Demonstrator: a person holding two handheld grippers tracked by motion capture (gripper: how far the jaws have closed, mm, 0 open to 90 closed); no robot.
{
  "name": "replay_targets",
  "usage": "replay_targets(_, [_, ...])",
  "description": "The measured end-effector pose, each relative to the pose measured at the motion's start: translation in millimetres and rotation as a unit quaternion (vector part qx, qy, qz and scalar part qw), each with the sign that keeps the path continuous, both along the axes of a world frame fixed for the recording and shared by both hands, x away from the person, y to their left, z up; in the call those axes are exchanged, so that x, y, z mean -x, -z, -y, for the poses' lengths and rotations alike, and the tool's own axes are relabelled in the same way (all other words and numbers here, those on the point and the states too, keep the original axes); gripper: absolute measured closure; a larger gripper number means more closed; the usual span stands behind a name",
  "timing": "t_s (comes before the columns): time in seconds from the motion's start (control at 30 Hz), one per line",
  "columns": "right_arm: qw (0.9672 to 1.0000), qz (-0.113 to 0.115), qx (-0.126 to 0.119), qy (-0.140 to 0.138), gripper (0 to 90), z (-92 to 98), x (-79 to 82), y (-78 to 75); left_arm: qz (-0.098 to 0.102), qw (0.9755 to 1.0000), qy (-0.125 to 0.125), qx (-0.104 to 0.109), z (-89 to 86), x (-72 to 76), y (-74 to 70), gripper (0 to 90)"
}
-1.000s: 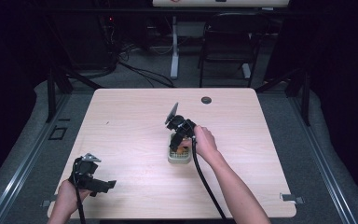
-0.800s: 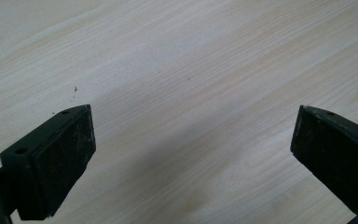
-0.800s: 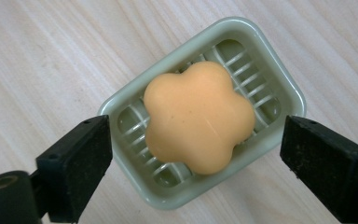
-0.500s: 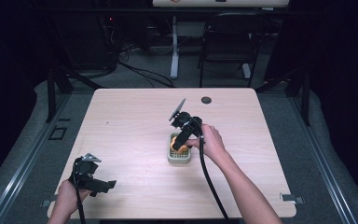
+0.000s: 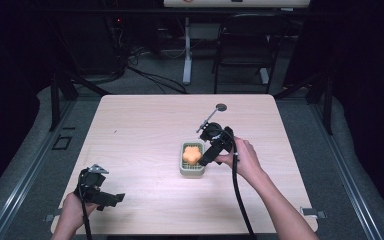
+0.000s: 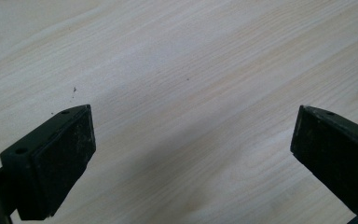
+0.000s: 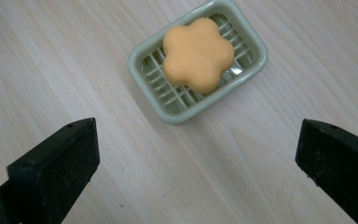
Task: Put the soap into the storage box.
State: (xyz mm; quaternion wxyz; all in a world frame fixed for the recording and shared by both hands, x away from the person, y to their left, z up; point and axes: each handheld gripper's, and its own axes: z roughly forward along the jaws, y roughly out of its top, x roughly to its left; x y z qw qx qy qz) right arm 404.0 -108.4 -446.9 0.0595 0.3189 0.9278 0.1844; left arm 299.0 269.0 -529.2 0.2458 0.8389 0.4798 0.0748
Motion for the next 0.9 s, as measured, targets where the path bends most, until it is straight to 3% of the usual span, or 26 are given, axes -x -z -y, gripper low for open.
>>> replay_targets(0.23, [0.9999,0.005,0.010,0.008,0.0,25.3,13.2,-1.0,0.000,1.0000,0.000,-0.002,-0.1,0.5,0.2,0.1])
replay_targets(0.5, [0.9993,0.021,-0.005,0.031,0.0,55.4,27.0,-3.4,-0.002,1.0000,-0.001,-0.003,1.6,0.3,0.6,0.2])
replay_targets(0.63, [0.9980,0.026,-0.017,0.055,0.0,75.9,37.5,-1.1,-0.001,1.0000,0.000,-0.003,1.6,0.2,0.2,0.2])
replay_targets(0.67, [0.9980,0.028,-0.010,0.056,0.0,81.3,39.6,-1.6,-0.001,1.0000,0.001,-0.003,2.0,0.1,0.3,0.2])
replay_targets(0.83, [0.9968,0.020,-0.018,0.076,0.0,96.6,47.1,6.1,-0.003,1.0000,0.002,-0.003,2.6,-0.6,0.9,0.2])
replay_targets(0.9, [0.9968,0.017,-0.010,0.077,0.0,103.2,50.2,8.2,-0.003,1.0000,0.002,-0.003,2.1,-0.5,1.0,0.2])
